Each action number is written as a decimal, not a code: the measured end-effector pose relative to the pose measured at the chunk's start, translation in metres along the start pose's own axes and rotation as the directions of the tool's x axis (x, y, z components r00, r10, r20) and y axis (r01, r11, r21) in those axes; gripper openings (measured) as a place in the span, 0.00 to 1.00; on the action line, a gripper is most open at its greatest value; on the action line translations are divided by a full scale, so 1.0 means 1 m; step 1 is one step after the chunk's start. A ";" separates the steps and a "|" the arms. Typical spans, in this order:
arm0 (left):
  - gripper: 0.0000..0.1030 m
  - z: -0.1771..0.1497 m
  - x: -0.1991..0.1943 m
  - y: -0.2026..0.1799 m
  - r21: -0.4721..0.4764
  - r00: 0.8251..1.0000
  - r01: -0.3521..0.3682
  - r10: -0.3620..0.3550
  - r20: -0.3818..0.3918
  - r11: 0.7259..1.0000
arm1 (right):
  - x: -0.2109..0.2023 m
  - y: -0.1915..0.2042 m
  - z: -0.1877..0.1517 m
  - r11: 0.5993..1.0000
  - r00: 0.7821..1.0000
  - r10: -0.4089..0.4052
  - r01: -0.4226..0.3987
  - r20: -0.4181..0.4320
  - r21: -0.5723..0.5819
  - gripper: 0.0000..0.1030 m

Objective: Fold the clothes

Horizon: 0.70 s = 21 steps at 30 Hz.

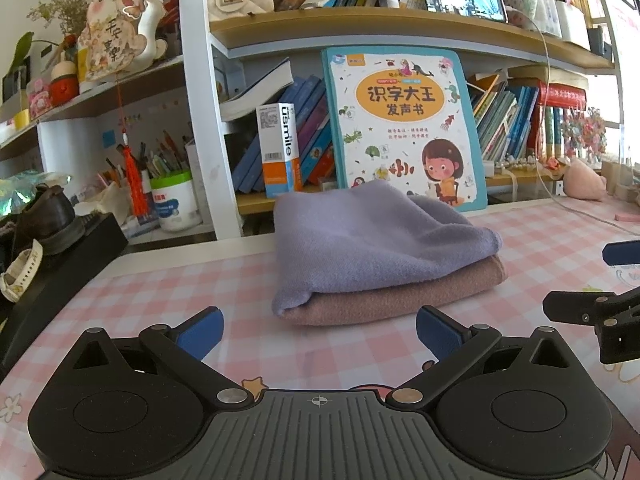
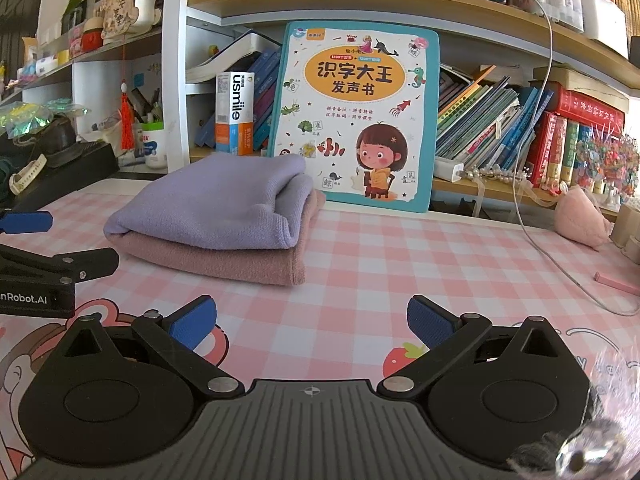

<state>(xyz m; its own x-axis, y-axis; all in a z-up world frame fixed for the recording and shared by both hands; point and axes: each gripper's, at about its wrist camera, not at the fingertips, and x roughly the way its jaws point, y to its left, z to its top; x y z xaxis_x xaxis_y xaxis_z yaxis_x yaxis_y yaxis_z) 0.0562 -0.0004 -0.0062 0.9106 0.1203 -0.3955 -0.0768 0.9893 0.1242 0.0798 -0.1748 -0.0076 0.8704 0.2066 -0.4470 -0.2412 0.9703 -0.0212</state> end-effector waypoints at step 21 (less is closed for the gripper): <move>1.00 0.000 0.000 0.001 -0.004 1.000 0.006 -0.006 0.001 1.000 | 0.003 -0.002 0.000 1.000 1.000 0.004 -0.003 -0.017 0.011 0.99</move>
<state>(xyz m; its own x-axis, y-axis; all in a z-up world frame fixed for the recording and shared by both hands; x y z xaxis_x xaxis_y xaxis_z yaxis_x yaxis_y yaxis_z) 0.0561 0.0006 -0.0059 0.9115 0.1146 -0.3950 -0.0731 0.9902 0.1188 0.0826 -0.1766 -0.0088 0.8619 0.2077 -0.4626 -0.2393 0.9709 -0.0099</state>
